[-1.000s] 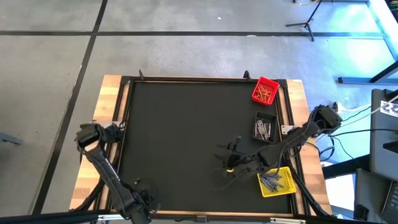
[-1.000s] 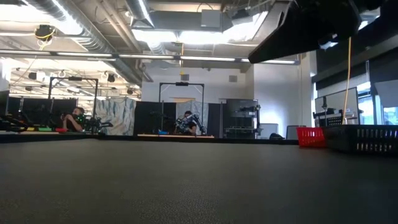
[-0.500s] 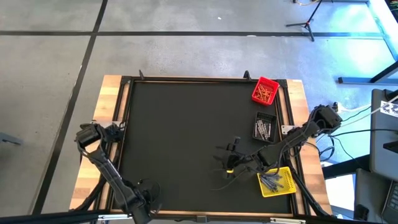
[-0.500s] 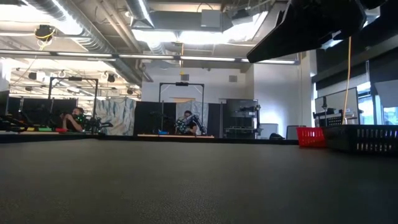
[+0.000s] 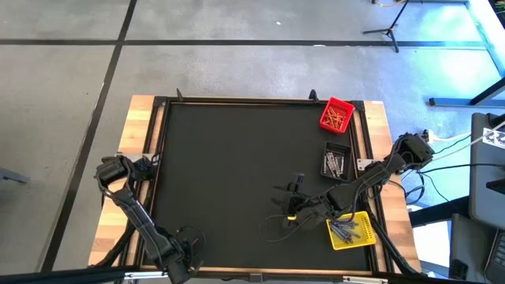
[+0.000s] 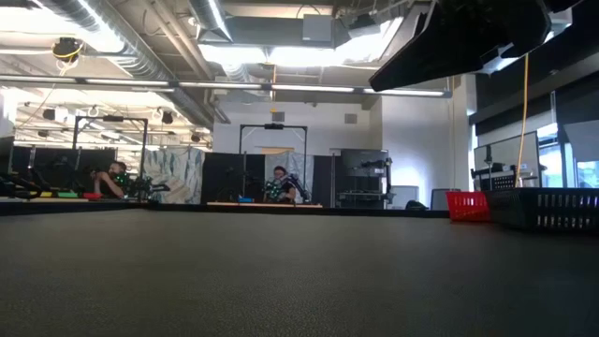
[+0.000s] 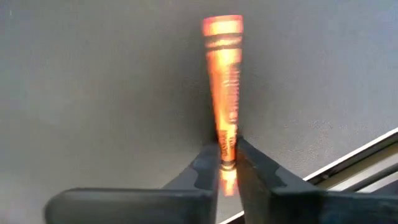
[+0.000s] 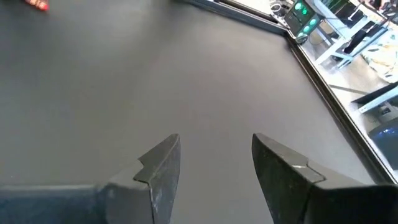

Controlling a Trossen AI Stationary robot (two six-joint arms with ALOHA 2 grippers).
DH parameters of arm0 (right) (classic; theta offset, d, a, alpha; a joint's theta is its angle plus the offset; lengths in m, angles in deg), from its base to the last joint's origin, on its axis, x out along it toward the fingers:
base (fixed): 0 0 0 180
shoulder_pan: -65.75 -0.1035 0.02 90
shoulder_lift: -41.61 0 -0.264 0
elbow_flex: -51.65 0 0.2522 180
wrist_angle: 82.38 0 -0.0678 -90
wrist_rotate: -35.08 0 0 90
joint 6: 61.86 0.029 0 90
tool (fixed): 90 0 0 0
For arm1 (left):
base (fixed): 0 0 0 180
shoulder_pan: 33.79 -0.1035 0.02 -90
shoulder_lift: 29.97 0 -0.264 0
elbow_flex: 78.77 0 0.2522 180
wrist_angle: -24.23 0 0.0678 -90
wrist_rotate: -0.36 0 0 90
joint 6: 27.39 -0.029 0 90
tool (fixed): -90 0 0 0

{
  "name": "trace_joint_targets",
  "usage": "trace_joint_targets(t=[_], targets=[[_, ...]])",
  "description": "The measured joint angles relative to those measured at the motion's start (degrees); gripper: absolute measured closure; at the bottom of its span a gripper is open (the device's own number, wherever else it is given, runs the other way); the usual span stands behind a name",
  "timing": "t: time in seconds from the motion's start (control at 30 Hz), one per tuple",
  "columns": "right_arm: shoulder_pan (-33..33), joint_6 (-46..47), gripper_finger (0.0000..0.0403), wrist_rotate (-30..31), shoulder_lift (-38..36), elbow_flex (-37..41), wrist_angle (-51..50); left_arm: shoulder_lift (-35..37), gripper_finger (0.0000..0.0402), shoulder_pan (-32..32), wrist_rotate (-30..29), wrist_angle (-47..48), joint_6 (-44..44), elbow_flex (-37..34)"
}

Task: Sort crayons
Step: Put the orange crayon into the red bin

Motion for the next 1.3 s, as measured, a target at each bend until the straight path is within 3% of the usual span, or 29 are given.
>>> trace_joint_targets(t=[0.1, 0.23, 0.33, 0.57, 0.67, 0.77, 1.03, 1.13, 1.3], targets=[[0.0, -0.08, 0.0205, -0.42, 0.0, 0.0, -0.01, -0.09, 0.0389, 0.04, -0.54, 0.78, -2.0, 0.62], [0.0, -2.09, 0.0205, -3.72, 0.0, 0.0, -0.04, -0.51, 0.0393, 0.26, -2.52, 4.22, -5.63, 3.19], [0.0, -4.29, 0.0205, -10.69, 0.42, 0.0, 0.7, -0.71, 0.0391, 0.68, -12.76, 6.05, -11.92, 5.68], [0.31, -11.32, 0.0205, -18.91, 5.81, 0.0, 11.89, -1.14, 0.039, 1.23, -47.59, -2.42, -29.85, 5.68], [0.51, -15.98, 0.0205, -26.95, 8.28, 0.01, 21.86, -1.92, 0.039, -0.09, -55.84, -8.64, -40.37, 4.35], [1.33, -17.85, 0.0205, -33.3, 10.54, -0.09, 33.24, -3.11, 0.039, -1.63, -60.11, -16.42, -50.4, 3.19], [5.0, -15.25, 0.0205, -41.9, 15.27, -0.04, 49.49, -4.79, 0.039, -6.29, -65.17, -30.46, -73.03, 2.92], [5.27, -14.97, 0.0205, -45.59, 16.75, -0.02, 53.07, -4.79, 0.039, -7.42, -66.68, -33.94, -77.64, 2.92], [5.27, -16.43, 0.0218, -45.83, 16.98, -0.02, 55.43, -4.78, 0.039, -8.95, -65.9, -37.39, -83.28, 2.94]])
